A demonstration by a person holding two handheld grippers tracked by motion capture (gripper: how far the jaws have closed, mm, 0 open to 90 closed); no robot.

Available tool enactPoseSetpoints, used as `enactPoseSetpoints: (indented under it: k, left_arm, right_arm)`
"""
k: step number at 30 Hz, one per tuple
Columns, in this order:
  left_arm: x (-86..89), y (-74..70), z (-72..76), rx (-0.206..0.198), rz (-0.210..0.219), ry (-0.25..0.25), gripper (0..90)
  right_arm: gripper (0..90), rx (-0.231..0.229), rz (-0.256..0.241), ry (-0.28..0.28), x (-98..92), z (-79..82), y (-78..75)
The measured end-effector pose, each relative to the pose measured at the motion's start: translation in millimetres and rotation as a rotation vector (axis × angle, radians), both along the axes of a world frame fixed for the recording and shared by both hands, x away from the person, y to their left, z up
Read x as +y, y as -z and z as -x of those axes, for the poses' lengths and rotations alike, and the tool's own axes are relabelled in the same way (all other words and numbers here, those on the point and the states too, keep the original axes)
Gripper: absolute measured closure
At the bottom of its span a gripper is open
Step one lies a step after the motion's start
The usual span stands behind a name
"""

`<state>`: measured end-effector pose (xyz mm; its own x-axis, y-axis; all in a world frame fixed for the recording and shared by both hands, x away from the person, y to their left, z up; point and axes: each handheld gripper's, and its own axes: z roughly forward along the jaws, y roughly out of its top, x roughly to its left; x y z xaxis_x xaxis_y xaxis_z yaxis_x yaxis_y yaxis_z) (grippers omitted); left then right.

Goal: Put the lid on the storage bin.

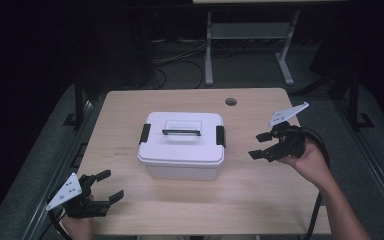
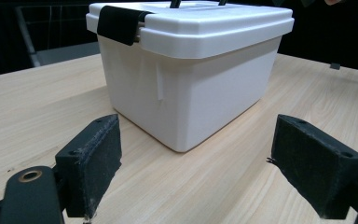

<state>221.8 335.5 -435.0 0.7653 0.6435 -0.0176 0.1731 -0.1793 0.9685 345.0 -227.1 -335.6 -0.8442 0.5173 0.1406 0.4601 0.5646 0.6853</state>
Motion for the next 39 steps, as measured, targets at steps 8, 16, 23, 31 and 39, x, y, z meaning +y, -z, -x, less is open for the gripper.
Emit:
enactPoseSetpoints:
  k: [8,16,23,31,39]
  left_arm:
    - [0.4,-0.1,0.2,-0.001,0.0,0.0,15.7]
    - [-0.2,-0.1,0.0,-0.001,-0.002,0.0,15.7]
    - [-0.3,-0.2,0.1,-0.001,-0.002,0.0,15.7]
    - [-0.2,-0.3,0.2,-0.002,-0.003,0.001,15.7]
    - [-0.8,-0.3,0.2,-0.001,-0.003,0.002,15.7]
  right_arm:
    - [26.9,0.004,-0.002,0.002,-3.1,3.3,4.8]
    - [26.9,0.011,-0.004,0.004,-6.5,6.2,11.0]
    - [26.9,0.023,-0.003,0.009,-10.2,9.8,18.8]
    - [26.9,0.035,-0.005,0.018,-17.0,14.8,26.6]
    - [26.9,0.051,-0.005,0.028,-22.8,20.2,37.5]
